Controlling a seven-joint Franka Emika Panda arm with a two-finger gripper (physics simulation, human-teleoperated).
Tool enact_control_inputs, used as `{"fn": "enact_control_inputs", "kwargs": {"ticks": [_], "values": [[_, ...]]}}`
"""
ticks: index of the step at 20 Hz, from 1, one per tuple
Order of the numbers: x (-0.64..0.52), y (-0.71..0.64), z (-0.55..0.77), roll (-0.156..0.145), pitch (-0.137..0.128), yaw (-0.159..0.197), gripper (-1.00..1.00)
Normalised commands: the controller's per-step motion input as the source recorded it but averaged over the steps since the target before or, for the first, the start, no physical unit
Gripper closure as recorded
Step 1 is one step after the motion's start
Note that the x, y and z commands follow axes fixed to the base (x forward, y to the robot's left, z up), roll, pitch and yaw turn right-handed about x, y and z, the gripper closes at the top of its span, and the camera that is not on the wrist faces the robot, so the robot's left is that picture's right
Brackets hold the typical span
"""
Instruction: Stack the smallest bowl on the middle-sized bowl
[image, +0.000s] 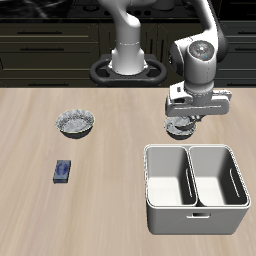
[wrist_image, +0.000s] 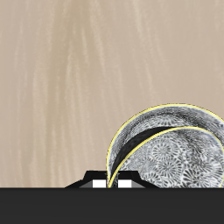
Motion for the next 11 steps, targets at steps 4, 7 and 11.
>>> {"fn": "enact_control_inputs", "kwargs": {"ticks": [4,7,11], "values": [[-0.07,0.00,0.07,-0.019,0.015,-0.028,-1.00],[-0.06,0.03,0.08,0.008,-0.002,-0.007,-1.00],[-0.11,0.06,0.14,0.017,-0.027,-0.004,-1.00]]}}
